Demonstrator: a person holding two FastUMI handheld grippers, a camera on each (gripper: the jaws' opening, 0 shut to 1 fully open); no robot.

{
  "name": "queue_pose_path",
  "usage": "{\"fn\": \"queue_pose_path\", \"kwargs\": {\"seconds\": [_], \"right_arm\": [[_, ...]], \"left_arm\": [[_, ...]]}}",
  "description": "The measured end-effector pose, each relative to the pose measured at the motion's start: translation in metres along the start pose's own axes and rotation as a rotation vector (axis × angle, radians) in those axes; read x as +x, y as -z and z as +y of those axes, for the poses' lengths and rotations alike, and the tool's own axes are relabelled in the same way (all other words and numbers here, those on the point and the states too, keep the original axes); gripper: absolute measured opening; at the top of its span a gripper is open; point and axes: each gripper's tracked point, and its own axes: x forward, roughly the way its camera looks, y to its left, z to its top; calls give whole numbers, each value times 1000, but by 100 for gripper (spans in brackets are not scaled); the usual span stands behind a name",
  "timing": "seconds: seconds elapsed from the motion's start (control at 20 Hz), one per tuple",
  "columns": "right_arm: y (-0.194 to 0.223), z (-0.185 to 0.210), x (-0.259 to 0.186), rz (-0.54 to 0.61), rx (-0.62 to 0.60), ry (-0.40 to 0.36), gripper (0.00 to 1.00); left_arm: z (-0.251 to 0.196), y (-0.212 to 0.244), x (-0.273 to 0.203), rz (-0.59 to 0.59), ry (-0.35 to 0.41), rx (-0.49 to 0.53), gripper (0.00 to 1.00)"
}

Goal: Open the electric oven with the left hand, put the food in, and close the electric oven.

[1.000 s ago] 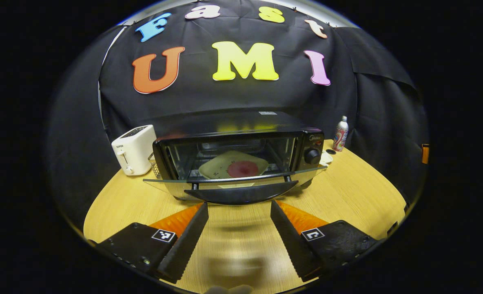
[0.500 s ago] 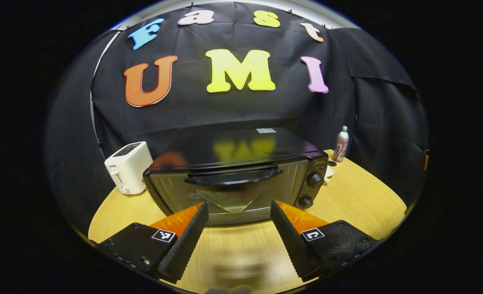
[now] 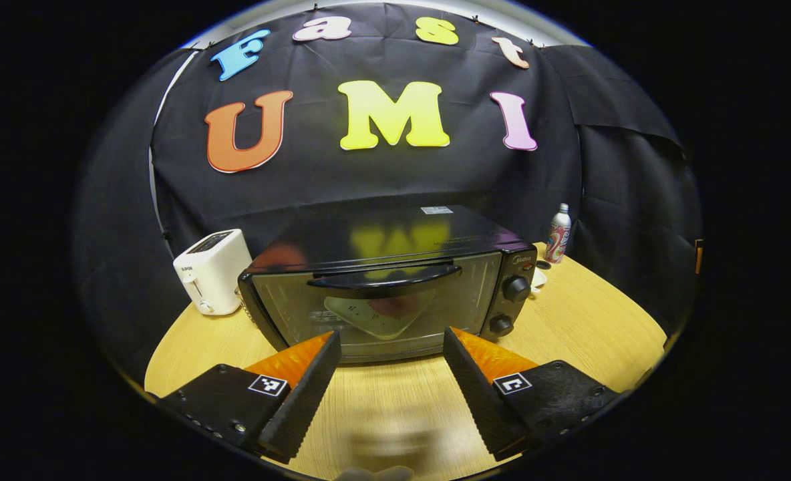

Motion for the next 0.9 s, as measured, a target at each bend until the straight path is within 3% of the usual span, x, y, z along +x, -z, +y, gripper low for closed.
{"fn": "queue_pose_path", "kwargs": {"seconds": [0.45,0.75,0.9], "right_arm": [[-14,-7,-15,-55,15,-28,96],[-64,-31,-60,-179,27,-100,96],[-98,-61,-91,-259,19,-98,96]], "left_arm": [[-19,-16,-40,-39,-6,10,96],[-38,-80,-140,-175,-81,-23,96],[-52,-120,-199,-256,-132,-25,96]]}}
